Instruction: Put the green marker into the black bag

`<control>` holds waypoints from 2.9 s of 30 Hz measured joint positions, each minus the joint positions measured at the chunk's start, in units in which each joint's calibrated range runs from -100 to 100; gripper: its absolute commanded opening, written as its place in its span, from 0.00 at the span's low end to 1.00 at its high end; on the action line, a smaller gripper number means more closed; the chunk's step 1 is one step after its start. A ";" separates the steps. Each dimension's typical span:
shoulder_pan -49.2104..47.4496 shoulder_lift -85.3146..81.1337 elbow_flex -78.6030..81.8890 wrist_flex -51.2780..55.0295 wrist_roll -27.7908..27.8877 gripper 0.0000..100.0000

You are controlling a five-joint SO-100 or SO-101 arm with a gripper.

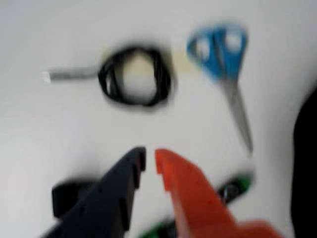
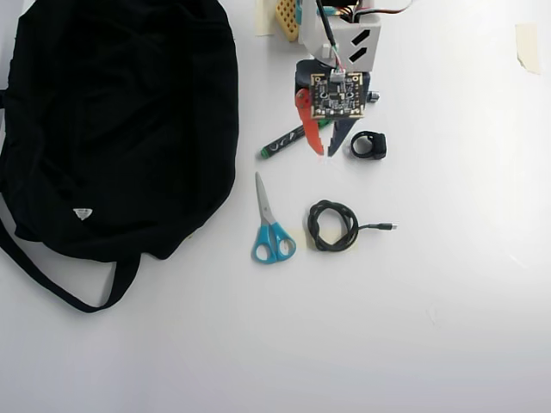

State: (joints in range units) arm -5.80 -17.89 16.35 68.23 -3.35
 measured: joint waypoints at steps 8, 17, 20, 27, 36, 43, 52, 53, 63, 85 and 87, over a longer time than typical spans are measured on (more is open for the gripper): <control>0.00 -0.08 0.00 10.65 -2.34 0.02; 0.00 -0.08 0.00 14.51 -2.34 0.02; 0.00 -0.08 0.00 15.71 -2.34 0.02; 0.00 -0.08 0.00 16.49 -2.34 0.02; 0.00 -0.08 0.00 16.49 -7.23 0.02; 0.00 -0.08 0.00 16.49 -12.45 0.02; 0.00 -0.08 4.25 16.83 -19.78 0.02; 0.00 -0.08 4.64 16.83 -20.56 0.02; 0.00 -0.08 11.32 16.83 -25.01 0.03; 0.00 -0.08 16.12 13.65 -25.45 0.16; 0.00 -0.08 17.14 11.59 -25.45 0.16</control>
State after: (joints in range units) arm -5.80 -17.97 33.49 79.82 -28.79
